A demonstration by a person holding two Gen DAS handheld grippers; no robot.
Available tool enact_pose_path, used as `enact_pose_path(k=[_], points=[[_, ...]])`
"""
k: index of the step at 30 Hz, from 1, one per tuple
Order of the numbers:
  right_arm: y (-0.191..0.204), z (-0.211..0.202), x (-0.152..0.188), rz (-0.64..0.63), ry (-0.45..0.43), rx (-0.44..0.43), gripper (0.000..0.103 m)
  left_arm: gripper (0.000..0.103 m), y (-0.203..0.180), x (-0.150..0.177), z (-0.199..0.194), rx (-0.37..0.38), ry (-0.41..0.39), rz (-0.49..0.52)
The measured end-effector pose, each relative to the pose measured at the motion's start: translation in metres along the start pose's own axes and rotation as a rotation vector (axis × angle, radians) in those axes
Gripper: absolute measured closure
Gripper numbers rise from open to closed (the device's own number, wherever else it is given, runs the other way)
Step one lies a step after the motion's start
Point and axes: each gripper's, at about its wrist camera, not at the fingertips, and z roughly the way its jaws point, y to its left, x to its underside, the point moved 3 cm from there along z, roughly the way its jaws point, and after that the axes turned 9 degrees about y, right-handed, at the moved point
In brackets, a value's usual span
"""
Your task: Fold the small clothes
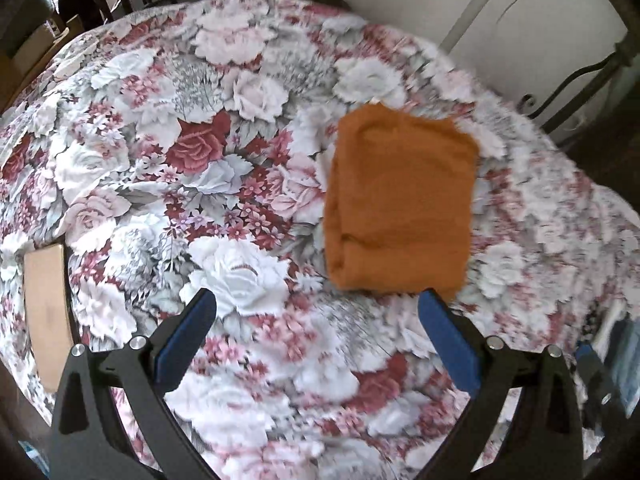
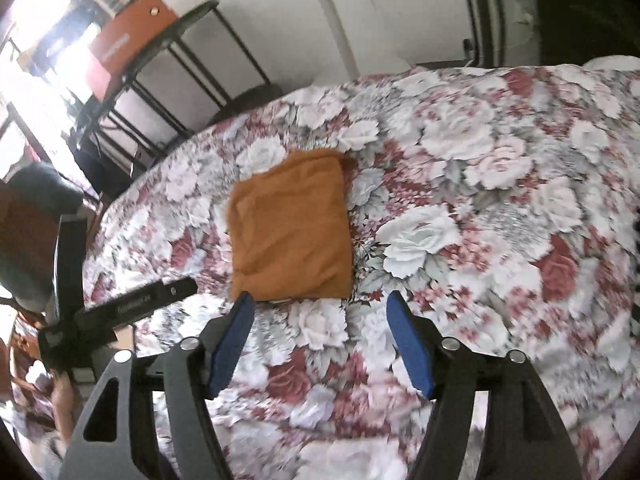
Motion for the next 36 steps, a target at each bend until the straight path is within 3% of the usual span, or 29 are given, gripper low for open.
enact_pose_path(k=[2,5,8,10,14,16,23,29,36], points=[[0.008,-0.020,-0.005,0.004,-0.028,-0.038,0.024,0.005,0.002,0.002,-0.015,0.010,-0.006,0.011],[0.011,-0.028,-0.013,0.005,-0.054,-0.039,0.020,0.005,0.005,0.001,-0.018,0.014,-0.011,0.021],[0.007,-0.003,-0.026,0.075,-0.026,-0.057,0.020,0.005,0.010,-0.010,0.000,0.022,0.009,0.028],[0.011,0.023,-0.038,0.101,0.048,-0.128,0.020,0.005,0.010,-0.018,0.007,0.019,0.026,0.034],[0.014,0.047,-0.061,-0.010,0.021,-0.032,0.021,0.005,0.006,-0.040,0.011,0.048,0.043,0.024],[0.010,0.066,-0.069,-0.004,0.058,-0.059,0.021,0.005,0.002,-0.052,0.017,0.069,0.053,0.020],[-0.004,0.131,-0.094,0.055,0.158,-0.119,0.021,0.005,-0.006,-0.088,0.074,0.034,0.115,0.016],[-0.013,0.169,-0.106,0.033,0.187,-0.086,0.021,0.005,-0.006,-0.098,0.124,0.087,0.182,0.018],[-0.028,0.201,-0.110,0.089,0.207,-0.153,0.025,0.005,-0.023,-0.100,0.140,0.183,0.180,0.081]])
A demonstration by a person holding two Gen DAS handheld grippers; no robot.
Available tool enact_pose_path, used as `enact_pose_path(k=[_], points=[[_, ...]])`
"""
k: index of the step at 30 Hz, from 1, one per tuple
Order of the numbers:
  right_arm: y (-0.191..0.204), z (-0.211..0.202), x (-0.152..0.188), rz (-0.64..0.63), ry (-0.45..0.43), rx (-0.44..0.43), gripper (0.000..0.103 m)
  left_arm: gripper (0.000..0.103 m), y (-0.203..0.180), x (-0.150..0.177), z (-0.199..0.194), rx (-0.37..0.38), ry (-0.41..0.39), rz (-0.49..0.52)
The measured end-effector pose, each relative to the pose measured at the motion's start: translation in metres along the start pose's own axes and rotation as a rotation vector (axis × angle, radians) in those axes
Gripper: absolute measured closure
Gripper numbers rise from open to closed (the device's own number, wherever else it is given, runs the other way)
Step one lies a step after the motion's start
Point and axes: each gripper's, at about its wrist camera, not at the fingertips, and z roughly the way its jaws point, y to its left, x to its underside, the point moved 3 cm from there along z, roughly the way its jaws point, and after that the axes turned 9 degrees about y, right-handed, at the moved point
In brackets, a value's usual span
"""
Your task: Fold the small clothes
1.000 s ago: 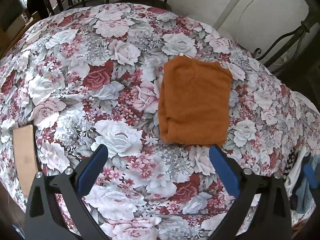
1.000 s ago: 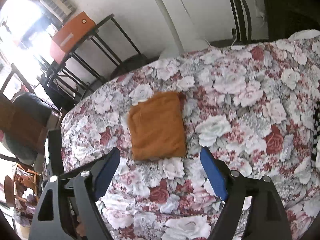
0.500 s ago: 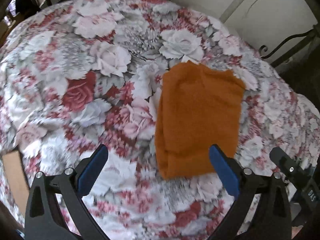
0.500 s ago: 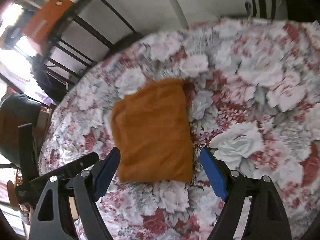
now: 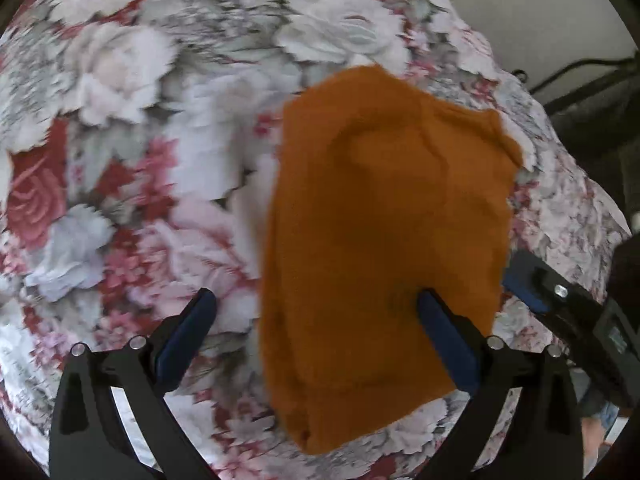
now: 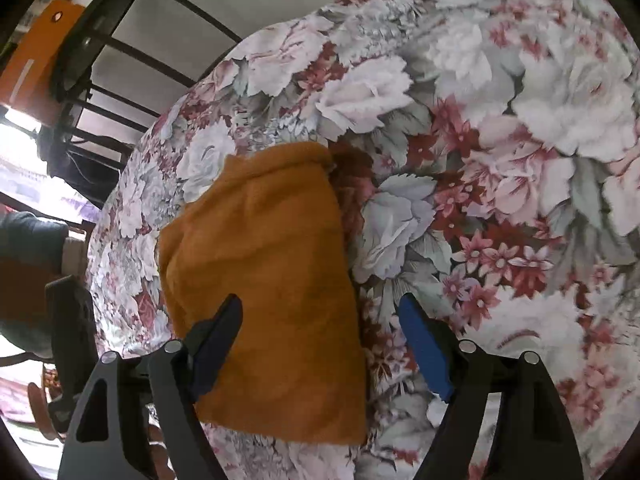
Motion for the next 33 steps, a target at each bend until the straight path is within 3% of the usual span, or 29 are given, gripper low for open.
enact_pose_path(k=[6,15,20,23,27,29,33], points=[[0.005,0.019,0.001,-0.043,0.027,-0.026,0.035,0.004,-0.007,-0.003,0.019,-0.008,-0.005,0.032],[0.006,0.030,0.004,-0.015,0.043,-0.051,0.036,0.005,-0.003,0.000,0.021,0.019,-0.036,0.012],[0.011,0.034,0.004,-0.037,0.053,-0.037,0.036,0.018,-0.011,0.006,0.019,0.052,-0.016,0.055],[0.010,0.036,0.004,-0.031,0.060,-0.031,0.038,0.018,-0.010,0.008,0.021,0.061,-0.012,0.058],[0.010,0.034,0.006,-0.030,0.069,-0.011,0.052,0.020,-0.011,0.008,0.021,0.052,-0.015,0.065],[0.014,0.032,0.007,-0.044,0.063,0.017,0.062,0.034,-0.018,0.009,0.021,0.046,-0.019,0.086],[0.026,0.028,0.012,-0.067,0.040,0.076,0.069,0.046,-0.026,0.011,0.015,0.046,-0.030,0.113]])
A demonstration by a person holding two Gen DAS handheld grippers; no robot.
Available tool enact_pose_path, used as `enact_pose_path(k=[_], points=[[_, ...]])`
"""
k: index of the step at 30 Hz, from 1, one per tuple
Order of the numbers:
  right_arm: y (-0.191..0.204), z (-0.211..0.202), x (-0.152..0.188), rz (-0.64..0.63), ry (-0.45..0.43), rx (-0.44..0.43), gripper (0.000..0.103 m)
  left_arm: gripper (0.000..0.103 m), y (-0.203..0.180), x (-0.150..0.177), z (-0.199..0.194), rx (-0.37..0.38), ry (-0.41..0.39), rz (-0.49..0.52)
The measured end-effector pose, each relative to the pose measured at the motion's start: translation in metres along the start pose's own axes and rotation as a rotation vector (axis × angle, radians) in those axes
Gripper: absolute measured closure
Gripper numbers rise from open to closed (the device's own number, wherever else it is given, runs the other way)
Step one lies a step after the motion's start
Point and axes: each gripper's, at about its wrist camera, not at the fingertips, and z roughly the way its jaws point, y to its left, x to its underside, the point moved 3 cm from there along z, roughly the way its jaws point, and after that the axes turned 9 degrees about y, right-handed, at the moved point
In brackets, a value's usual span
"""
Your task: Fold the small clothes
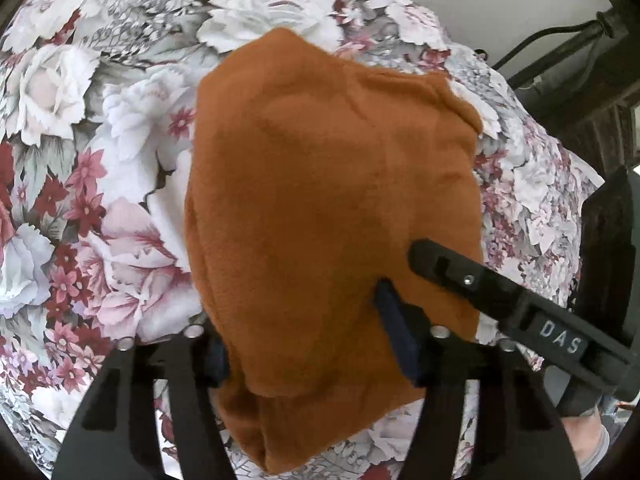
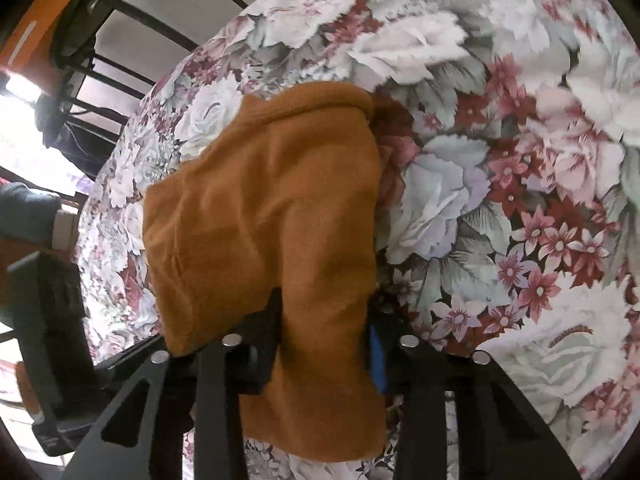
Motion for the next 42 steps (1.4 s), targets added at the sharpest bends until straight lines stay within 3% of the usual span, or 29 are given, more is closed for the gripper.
enact_pose_path(k=[3,8,13,18,22,24,26,28,30,31,34,38,42], points=[[0.003,-0.005,0.003,0.007,-0.009,0.020,0.070,0.051,-0.001,0.001,-0.004,-0.004,-0.008,0.005],[0.009,-0.020,0.009,-0.002,-0.027,0.039,0.071,0.069,-0.001,0.003,-0.024,0.011,-0.042,-0.007],[0.016,-0.036,0.018,-0.003,-0.038,0.060,0.072,0.076,-0.008,0.010,-0.040,0.023,-0.061,0.010],[0.011,-0.043,0.033,0.036,-0.016,0.079,0.072,0.076,-0.015,0.021,-0.043,0.024,-0.036,0.023],[-0.003,-0.031,0.040,0.070,0.017,0.075,0.072,0.069,-0.006,0.022,-0.026,0.036,0.016,-0.012],[-0.008,-0.028,0.037,0.078,0.026,0.064,0.070,0.059,-0.003,0.018,-0.021,0.050,0.021,-0.029],[-0.018,-0.022,0.036,0.116,0.041,0.030,0.064,0.035,0.004,0.016,-0.014,0.017,0.022,-0.050],[-0.030,-0.014,0.036,0.160,0.064,-0.004,0.055,0.027,0.012,0.015,-0.003,0.020,0.045,-0.072],[-0.037,-0.010,0.037,0.186,0.074,-0.038,0.050,0.026,0.016,0.014,0.004,0.040,0.061,-0.085],[-0.039,-0.010,0.038,0.202,0.074,-0.049,0.050,0.027,0.016,0.013,0.004,0.038,0.062,-0.081],[-0.026,-0.017,0.039,0.171,0.058,-0.035,0.067,0.067,-0.001,0.013,0.001,0.081,0.069,-0.023],[-0.006,-0.035,0.044,0.114,0.022,-0.003,0.072,0.075,-0.019,0.018,-0.015,-0.013,0.024,0.036],[0.013,-0.059,0.056,0.095,-0.005,-0.016,0.072,0.078,-0.027,0.027,-0.050,-0.021,-0.036,0.046]])
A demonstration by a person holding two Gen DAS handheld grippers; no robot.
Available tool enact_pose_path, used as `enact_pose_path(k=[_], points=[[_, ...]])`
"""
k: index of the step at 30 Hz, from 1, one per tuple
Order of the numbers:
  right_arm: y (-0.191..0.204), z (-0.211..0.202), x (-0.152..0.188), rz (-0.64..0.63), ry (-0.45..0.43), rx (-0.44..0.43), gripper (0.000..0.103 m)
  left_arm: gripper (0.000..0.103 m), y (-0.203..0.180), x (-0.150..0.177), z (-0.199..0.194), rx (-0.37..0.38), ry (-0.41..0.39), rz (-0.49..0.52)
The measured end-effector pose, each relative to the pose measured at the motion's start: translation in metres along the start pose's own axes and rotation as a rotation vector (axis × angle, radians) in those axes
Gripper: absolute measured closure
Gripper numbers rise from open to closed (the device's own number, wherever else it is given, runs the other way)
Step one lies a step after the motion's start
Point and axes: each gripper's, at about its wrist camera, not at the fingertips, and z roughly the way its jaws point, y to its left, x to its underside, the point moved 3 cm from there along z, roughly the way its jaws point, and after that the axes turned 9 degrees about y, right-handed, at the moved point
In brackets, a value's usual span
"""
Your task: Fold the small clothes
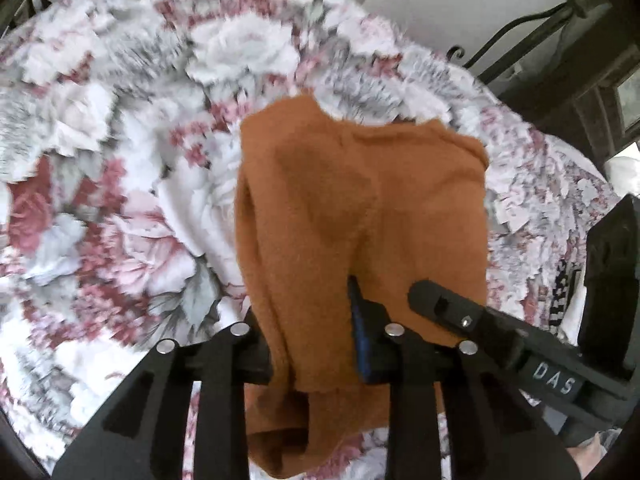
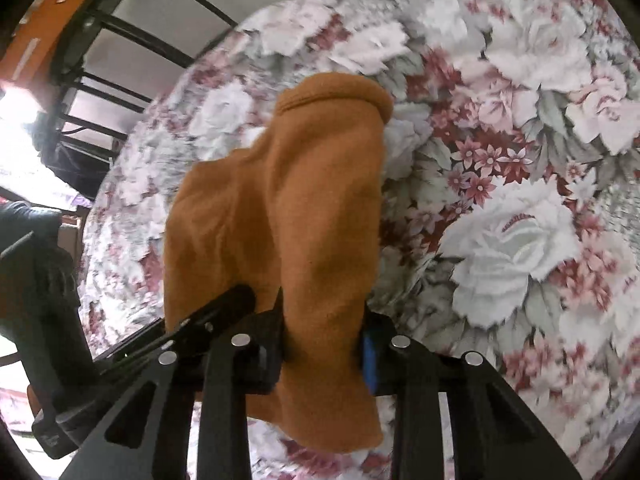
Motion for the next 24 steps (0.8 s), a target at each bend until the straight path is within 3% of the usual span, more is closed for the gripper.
enact_pose_path(k=[5,12,18,22,24], points=[[0.023,-0.029,0.026,-0.055,-0.042,-0.036,0.072,0.080,-0.009,0.024,-0.058,0.019,-0.096,0.009],[0.044,-0.069,0.063,-0.094,-0.101,-0.062,0.072,0.080,-0.019,0.063,-0.106,0.038,-0.175,0.011],[0.081,-0.092,0.077,-0.193,-0.120,-0.058,0.072,0.080,-0.009,0.093,-0.144,0.077,-0.251,-0.042],[0.098,-0.093,0.081,-0.189,-0.099,-0.120,0.072,0.080,0.001,0.098,-0.167,0.093,-0.295,-0.087],[0.111,-0.090,0.084,-0.217,-0.088,-0.134,0.072,0.080,0.007,0.102,-0.178,0.066,-0.312,-0.113]])
